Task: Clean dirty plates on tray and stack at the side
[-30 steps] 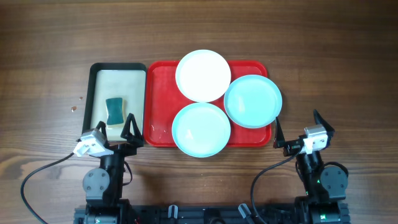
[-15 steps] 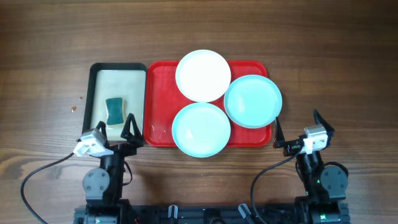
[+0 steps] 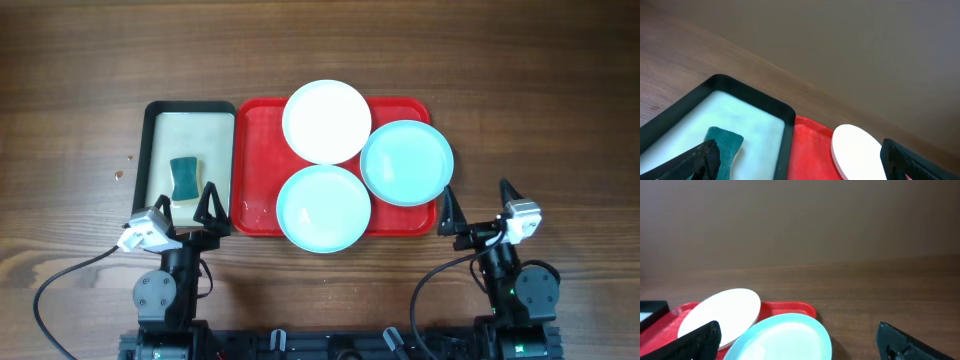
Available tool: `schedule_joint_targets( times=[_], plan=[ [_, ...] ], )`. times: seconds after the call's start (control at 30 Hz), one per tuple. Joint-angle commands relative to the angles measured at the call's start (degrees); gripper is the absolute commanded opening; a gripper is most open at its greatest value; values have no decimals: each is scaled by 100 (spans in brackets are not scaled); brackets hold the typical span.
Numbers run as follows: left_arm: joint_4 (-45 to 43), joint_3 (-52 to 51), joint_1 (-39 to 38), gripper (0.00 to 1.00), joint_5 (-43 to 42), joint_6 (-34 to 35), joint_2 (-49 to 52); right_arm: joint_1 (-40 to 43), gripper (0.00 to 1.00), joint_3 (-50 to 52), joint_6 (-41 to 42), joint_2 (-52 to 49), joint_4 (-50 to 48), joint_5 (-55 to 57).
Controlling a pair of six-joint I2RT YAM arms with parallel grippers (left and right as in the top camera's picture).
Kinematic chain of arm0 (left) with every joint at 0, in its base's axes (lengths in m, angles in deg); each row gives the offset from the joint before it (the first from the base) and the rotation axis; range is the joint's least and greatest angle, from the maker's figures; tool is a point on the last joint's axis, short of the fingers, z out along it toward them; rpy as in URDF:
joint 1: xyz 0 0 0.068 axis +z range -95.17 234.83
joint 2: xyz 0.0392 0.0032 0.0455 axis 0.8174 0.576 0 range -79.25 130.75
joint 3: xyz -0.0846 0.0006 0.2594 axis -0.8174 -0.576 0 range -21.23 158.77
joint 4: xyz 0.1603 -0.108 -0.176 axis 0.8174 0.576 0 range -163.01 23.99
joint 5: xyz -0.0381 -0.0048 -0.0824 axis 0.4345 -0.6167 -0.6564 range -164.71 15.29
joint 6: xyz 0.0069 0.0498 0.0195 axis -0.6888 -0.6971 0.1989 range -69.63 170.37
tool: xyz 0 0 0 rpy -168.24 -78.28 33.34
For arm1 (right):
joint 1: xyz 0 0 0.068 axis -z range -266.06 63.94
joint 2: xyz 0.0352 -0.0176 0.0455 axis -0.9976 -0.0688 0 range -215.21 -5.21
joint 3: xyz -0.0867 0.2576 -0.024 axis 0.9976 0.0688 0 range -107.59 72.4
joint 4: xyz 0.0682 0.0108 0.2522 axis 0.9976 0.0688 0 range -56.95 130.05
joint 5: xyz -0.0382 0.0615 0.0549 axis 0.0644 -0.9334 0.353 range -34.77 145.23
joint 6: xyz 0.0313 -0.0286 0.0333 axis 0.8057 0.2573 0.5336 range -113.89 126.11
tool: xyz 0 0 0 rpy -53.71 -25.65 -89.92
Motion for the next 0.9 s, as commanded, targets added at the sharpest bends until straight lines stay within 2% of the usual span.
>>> schedule_joint_targets(
  times=[0.0, 0.13, 0.23, 0.4, 0.53, 0.67, 0.77, 0.87],
  plan=[
    [35, -4, 0, 100, -46, 129, 17, -28, 100, 7, 586, 68, -17, -50],
    [-90, -2, 0, 100, -101, 131, 17, -28, 100, -11, 737, 68, -103, -57],
    [17, 295, 0, 100, -308, 125, 20, -28, 100, -369, 518, 57, -87, -125],
    [1134, 1853, 2, 100, -212, -216, 496, -28, 100, -1488, 503, -496, 216, -186],
    [2330, 3709, 0, 100, -63, -551, 1818, -28, 100, -2761, 310, -1663, 531, -610],
    [3886, 5727, 0, 100, -42, -717, 3563, -28, 100, -4623, 192, -3353, 1768, -1178],
    [4830, 6693, 0, 100, 2, -866, 4647, -28, 100, -6253, 52, -4739, 3438, -1257],
    [5392, 7187, 0, 100, -59, -859, 5619, -28, 100, -7648, -251, -6181, 4857, -1250]
  ],
)
